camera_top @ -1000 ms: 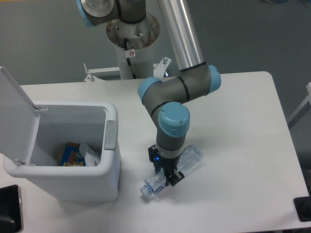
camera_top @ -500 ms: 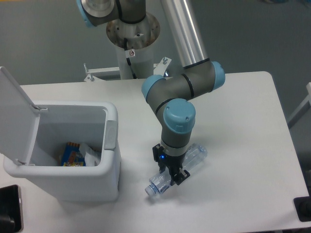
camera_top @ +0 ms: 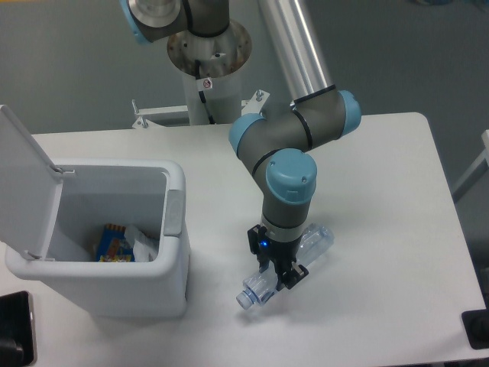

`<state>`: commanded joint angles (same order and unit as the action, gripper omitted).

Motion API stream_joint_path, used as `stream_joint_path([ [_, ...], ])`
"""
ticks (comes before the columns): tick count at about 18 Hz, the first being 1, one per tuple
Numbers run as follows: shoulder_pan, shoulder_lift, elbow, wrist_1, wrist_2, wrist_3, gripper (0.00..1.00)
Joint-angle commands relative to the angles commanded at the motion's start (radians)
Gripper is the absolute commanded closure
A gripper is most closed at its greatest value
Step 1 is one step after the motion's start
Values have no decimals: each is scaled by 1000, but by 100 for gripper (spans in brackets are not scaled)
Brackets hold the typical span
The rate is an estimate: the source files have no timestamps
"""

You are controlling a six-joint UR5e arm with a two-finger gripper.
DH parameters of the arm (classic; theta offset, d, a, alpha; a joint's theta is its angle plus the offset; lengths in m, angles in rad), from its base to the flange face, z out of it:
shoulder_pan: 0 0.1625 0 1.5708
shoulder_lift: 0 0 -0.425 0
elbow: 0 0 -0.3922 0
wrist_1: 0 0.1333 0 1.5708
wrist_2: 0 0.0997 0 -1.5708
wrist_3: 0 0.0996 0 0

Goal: Place the trash in the trash can
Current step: 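Lift the water bottle off the table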

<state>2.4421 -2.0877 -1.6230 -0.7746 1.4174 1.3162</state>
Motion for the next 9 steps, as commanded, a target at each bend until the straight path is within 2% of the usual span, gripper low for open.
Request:
stream_joint_path([
  [6,38,11,51,0,-6,-14,45],
  [9,43,12,86,0,-55,-99,45],
])
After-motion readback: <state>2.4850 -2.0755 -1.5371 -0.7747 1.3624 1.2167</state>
